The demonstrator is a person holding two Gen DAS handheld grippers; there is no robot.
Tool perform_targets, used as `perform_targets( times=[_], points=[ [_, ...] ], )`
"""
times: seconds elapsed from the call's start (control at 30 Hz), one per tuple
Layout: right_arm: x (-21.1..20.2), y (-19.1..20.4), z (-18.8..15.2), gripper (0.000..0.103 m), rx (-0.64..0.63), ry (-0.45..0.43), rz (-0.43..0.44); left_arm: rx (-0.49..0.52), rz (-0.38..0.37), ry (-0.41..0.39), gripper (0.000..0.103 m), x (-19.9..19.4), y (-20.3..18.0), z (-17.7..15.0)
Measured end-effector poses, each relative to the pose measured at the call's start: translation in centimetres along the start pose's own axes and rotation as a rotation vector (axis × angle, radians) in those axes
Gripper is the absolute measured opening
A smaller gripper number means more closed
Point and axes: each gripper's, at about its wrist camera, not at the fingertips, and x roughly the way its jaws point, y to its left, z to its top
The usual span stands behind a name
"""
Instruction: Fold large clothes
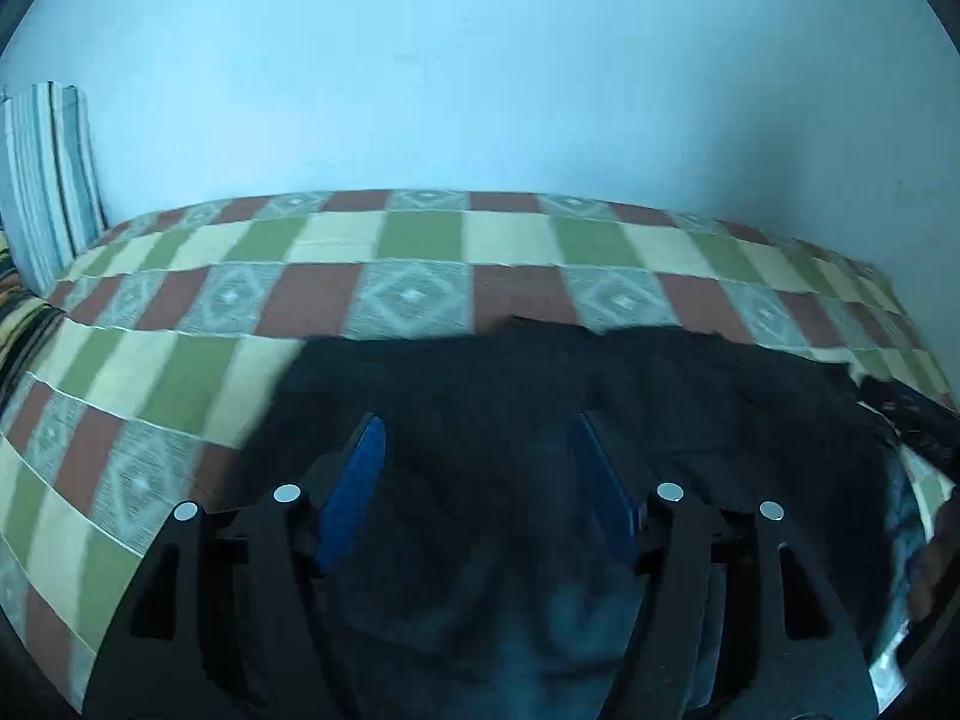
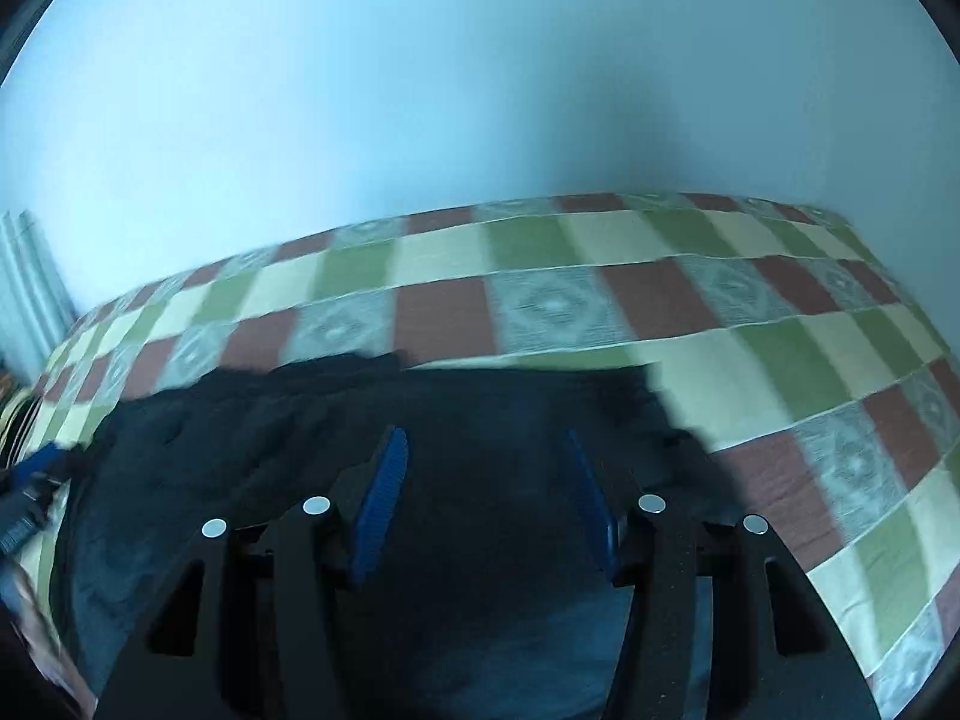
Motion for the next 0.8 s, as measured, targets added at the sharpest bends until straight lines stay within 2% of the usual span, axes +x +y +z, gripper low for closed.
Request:
perform_targets(
  times=[0.1,0.23,0.3,0.37,0.53,0.8],
  points=[
    [0.9,2.9,-1.0,0.057,-0.049,0.02,0.014,0.045,0.033,0.028,0.067,1.6,-3.2,-1.9],
    [3.7,4.8,-3.2,0.06,-0.111,0.054,-0.05,0.07,0.103,0.04,0.067,4.0,-4.3,-3.8],
    [5.7,4.5,-4.3,0.064,-0.108,0.091,-0.06,0.048,0.092,0.063,0.068,5.5,-3.8,-4.8],
    [6.5,3.9,-5.0,0.066,-0.087,0.091,-0.053,0.04,0.078,0.066,0.07,6.5,-3.5,-5.4],
    [7.5,4.8,-6.2,0.067,-0.122,0.058,-0.122,0.039,0.079,0.058,0.07,7.5,-3.6,-6.3],
    [8.0,4.8,-6.4,0.067,-0.118,0.066,-0.123,0.033,0.068,0.072,0.07,8.1,-3.2,-6.6]
  ],
)
